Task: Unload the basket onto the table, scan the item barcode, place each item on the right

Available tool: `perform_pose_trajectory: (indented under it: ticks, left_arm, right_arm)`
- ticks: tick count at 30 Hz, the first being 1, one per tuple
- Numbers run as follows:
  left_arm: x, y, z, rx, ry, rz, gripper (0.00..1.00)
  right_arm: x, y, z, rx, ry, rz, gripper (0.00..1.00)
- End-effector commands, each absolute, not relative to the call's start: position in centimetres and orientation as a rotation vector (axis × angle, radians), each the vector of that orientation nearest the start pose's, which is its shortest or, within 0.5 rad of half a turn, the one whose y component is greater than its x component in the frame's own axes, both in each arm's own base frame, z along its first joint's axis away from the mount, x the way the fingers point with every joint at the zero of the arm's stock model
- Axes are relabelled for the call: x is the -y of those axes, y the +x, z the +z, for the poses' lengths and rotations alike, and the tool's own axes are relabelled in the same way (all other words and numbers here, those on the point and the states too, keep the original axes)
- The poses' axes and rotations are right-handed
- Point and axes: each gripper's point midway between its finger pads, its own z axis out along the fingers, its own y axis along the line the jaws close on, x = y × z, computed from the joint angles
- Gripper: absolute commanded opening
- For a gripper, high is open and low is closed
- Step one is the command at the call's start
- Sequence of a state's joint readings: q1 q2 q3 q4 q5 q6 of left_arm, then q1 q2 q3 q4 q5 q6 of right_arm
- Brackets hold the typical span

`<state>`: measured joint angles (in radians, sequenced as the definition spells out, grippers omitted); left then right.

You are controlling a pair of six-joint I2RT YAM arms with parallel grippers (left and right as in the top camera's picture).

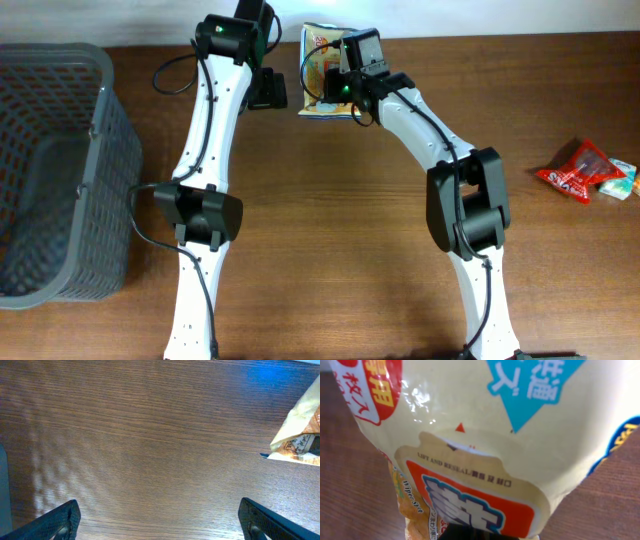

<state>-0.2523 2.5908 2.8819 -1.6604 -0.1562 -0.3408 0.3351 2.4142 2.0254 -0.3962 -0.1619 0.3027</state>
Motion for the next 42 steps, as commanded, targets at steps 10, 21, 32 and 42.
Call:
perform_pose_trajectory:
  ticks: [10, 21, 32, 42]
  left_arm:
    - [10.4, 50.2, 14.8, -2.878, -0.158, 0.116, 0.99]
    - [10.4, 50.2, 14.8, -2.878, -0.158, 0.116, 0.99]
    - [10.5, 50.2, 14.8, -2.879, -0.155, 0.116, 0.99]
    - [10.6, 50.2, 14.8, -2.879, -0.152, 0.115, 0.99]
  right_arm:
    - [22.6, 47.6, 14.3, -2.483, 1.009, -0.009, 0.17]
    - [19.3, 38.5, 23.0, -2.548, 0.998, 0.070, 0.80]
    - [-3.8, 20.4, 23.4, -2.769, 0.381, 0.456, 0.99]
    - [-3.6, 22.4, 21.3, -2.810, 0.385, 0.444, 0.98]
